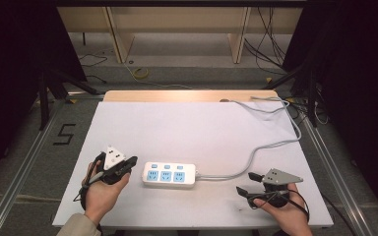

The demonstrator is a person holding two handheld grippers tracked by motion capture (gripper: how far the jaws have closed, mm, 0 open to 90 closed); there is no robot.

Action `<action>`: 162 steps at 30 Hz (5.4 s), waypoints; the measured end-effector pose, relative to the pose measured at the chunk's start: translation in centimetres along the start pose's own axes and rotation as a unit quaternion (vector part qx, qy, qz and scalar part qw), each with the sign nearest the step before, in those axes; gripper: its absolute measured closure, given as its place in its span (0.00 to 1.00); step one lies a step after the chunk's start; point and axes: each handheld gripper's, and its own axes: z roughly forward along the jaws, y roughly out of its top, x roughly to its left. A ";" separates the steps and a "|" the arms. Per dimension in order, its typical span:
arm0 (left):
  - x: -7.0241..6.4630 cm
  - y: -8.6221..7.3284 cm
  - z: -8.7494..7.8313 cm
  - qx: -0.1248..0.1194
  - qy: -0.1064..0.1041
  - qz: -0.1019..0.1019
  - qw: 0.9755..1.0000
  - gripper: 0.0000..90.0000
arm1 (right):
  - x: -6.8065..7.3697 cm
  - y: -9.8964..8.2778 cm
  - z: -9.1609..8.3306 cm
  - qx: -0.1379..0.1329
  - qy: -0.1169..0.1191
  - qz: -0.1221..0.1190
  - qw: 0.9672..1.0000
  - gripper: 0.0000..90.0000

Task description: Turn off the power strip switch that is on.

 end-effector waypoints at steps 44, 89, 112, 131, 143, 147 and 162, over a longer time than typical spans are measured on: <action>-2.3 1.3 1.9 0.014 -0.026 0.020 0.999 1.00 | 0.0 0.0 0.1 0.001 0.002 -0.001 1.000 0.34; -5.1 2.8 4.7 0.037 -0.061 0.042 0.997 1.00 | 0.1 0.0 0.0 0.003 0.006 -0.005 1.000 0.34; -5.7 3.3 5.5 0.047 -0.069 0.049 0.995 1.00 | 0.1 0.0 0.1 0.005 0.007 -0.006 1.000 0.34; -6.5 4.2 6.6 0.065 -0.077 0.054 0.993 1.00 | 0.1 -0.1 0.1 0.004 0.009 -0.006 1.000 0.34; -6.9 5.0 7.5 0.087 -0.084 0.057 0.991 1.00 | 0.1 -0.1 0.1 0.005 0.009 -0.005 1.000 0.34; -7.3 5.2 7.8 0.093 -0.089 0.059 0.990 1.00 | 0.1 -0.1 0.1 0.005 0.009 -0.005 1.000 0.34; -8.2 5.3 9.3 0.131 -0.102 0.073 0.983 1.00 | 0.1 -0.1 0.2 0.006 0.011 -0.004 1.000 0.34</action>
